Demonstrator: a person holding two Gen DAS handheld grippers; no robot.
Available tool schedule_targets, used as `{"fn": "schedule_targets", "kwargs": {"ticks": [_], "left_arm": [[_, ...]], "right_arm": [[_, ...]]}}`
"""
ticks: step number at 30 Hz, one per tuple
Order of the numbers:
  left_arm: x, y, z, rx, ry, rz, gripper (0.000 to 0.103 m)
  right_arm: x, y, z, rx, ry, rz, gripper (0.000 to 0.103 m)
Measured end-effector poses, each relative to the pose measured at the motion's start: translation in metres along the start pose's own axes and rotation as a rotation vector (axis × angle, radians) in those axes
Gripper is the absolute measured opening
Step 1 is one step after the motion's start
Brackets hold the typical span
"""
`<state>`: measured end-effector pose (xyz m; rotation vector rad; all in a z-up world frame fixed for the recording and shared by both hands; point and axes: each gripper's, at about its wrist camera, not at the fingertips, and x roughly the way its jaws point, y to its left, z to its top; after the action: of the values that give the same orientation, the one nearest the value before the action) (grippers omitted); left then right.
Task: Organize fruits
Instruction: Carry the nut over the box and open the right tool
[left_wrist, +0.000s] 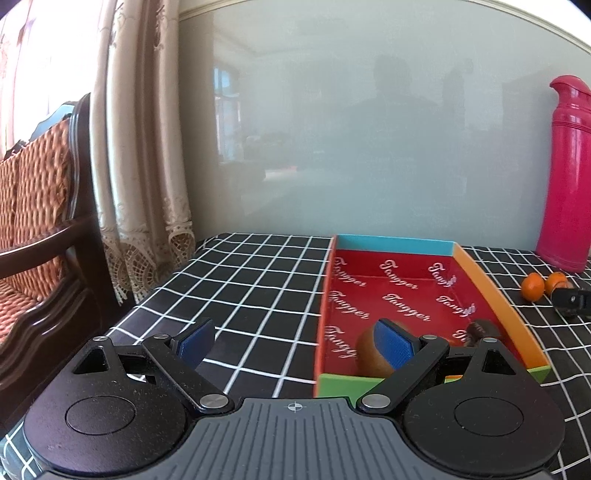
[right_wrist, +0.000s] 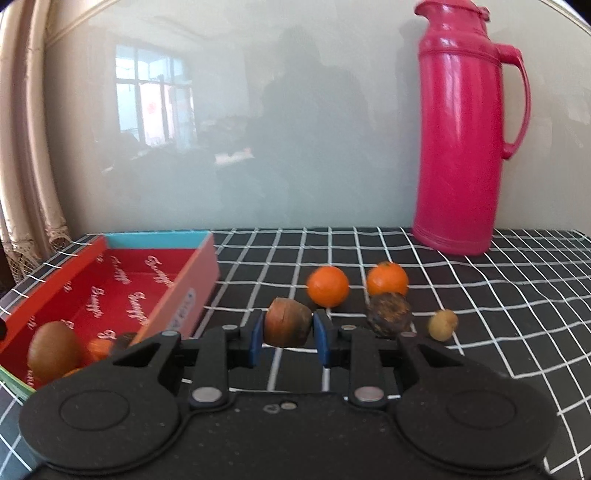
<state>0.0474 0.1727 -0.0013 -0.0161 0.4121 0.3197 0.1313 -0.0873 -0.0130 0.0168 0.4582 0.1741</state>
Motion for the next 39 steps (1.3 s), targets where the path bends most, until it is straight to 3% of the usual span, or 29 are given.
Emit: {"fn": "schedule_targets", "kwargs": {"ticks": [15,39], "left_arm": [[0.000,0.049,-0.008,-0.069,0.005,0.069,0.093],[0.003,0.068,-0.014,-0.084,0.032,0.096,0.093]], "right_arm": [[-0.013,0.070,0.002,-0.109,-0.118,0.164,0.027],[-0.011,0.126,-0.014,-0.205,-0.081,0.266,0.027]]}}
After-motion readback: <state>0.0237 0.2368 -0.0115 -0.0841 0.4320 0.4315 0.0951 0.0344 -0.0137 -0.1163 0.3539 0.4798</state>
